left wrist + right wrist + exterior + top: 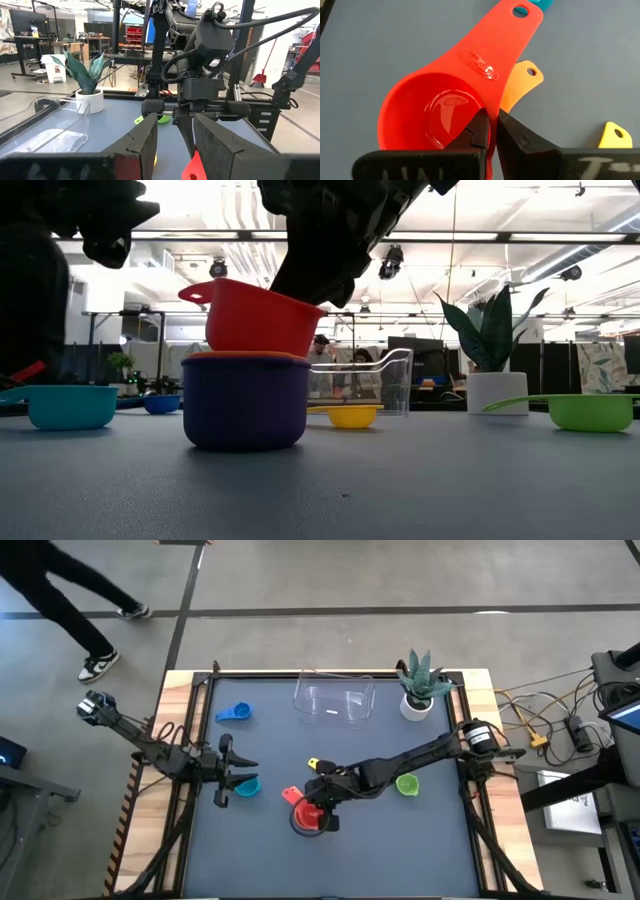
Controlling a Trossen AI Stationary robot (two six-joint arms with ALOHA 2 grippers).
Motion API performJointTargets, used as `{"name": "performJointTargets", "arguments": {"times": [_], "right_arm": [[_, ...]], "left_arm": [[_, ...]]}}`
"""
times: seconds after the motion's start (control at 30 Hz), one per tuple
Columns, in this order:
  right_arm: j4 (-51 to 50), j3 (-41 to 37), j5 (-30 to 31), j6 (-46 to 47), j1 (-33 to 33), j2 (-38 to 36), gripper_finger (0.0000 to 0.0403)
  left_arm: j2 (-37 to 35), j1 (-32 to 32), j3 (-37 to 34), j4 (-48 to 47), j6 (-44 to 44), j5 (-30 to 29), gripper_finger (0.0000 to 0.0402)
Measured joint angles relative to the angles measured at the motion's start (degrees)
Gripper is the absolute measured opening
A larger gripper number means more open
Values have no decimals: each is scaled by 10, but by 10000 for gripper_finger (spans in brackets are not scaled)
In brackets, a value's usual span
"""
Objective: Nest measuring cups in basket
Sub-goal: Stack the red measuring cup on top of the orange measuring cup
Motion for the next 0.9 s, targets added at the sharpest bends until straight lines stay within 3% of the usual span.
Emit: {"name": "performJointTargets", "arguments": {"times": [0.9], "right_arm": [[5,-1,0,0,0,0,13]], "left_arm": [[0,0,0,1,0,0,110]]}}
